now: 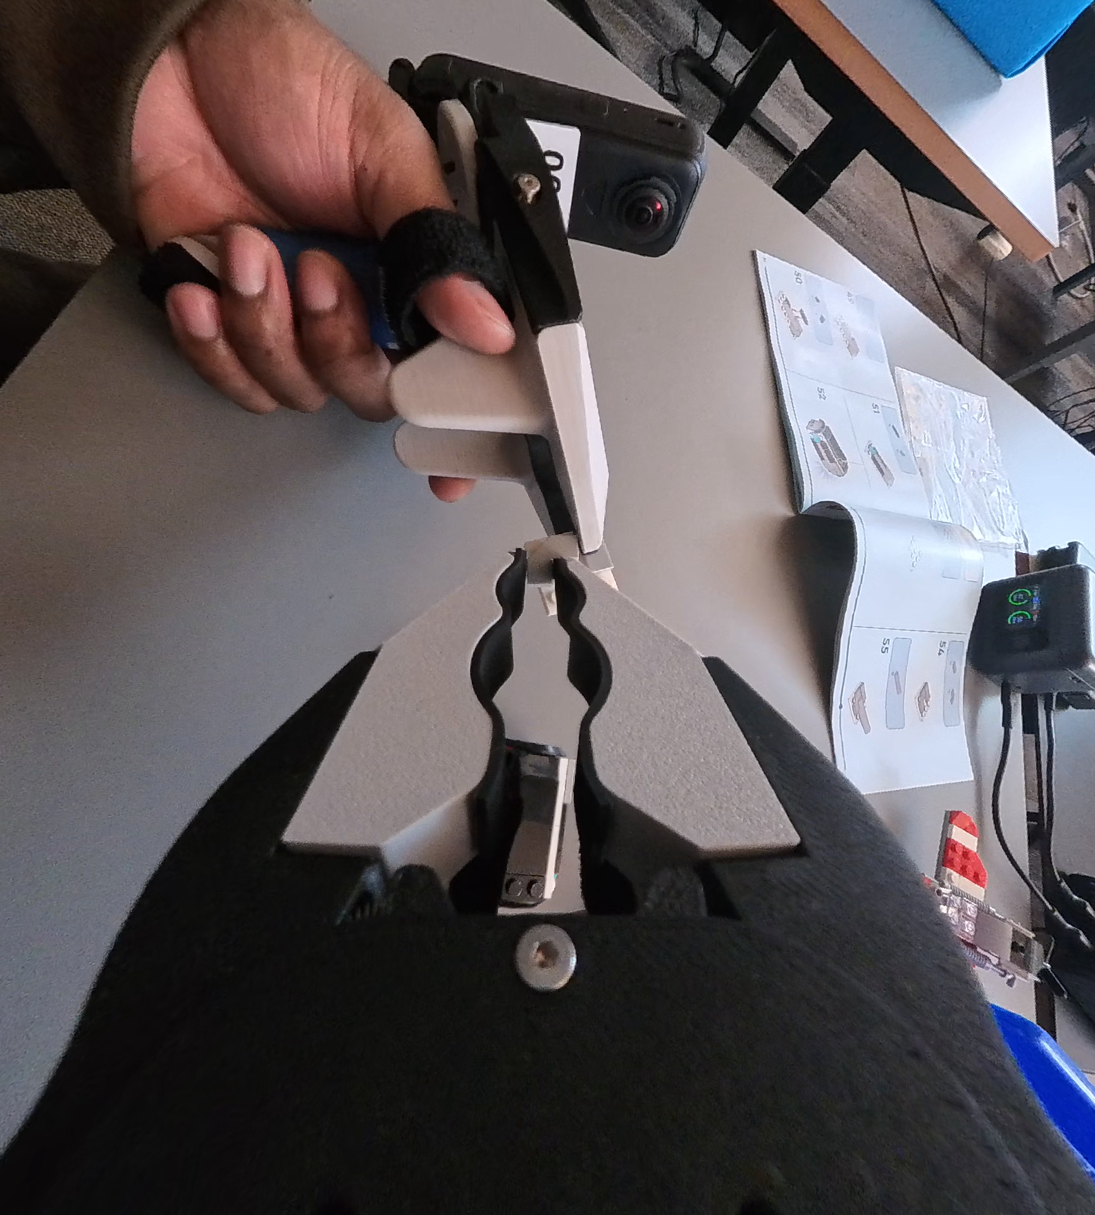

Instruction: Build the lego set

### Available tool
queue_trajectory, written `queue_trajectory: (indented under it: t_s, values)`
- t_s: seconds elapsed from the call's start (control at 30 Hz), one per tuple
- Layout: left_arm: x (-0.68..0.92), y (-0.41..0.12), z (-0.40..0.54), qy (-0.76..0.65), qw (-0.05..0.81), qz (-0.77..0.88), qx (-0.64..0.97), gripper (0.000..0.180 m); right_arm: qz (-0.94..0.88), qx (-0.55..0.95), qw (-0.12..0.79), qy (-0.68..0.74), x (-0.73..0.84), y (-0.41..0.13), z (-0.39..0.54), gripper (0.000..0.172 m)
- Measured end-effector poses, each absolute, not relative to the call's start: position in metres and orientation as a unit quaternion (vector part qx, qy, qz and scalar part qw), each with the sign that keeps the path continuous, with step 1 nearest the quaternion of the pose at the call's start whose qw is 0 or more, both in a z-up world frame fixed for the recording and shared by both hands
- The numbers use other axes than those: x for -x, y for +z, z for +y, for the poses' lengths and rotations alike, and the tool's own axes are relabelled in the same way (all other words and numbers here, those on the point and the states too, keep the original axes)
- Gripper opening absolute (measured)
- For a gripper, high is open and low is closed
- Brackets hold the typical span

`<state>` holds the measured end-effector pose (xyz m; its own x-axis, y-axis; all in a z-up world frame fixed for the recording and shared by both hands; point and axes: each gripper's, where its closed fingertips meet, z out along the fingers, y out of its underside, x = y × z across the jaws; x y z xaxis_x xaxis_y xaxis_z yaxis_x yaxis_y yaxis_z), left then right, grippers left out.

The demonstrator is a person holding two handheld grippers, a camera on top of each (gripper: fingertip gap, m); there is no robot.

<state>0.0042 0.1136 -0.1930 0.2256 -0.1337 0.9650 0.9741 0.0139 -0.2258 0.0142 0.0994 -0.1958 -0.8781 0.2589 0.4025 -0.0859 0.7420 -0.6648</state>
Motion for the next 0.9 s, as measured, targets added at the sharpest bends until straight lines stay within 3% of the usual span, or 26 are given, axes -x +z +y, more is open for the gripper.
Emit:
queue_trajectory:
  t_s: [0.9]
  values:
    - [0.0003, -0.1931, 0.1123, -0.482, 0.583, -0.414, 0.505, 0.007, -0.899, 0.058, 0.249, 0.356, -0.0108, -0.1955, 0.1021, 0.015]
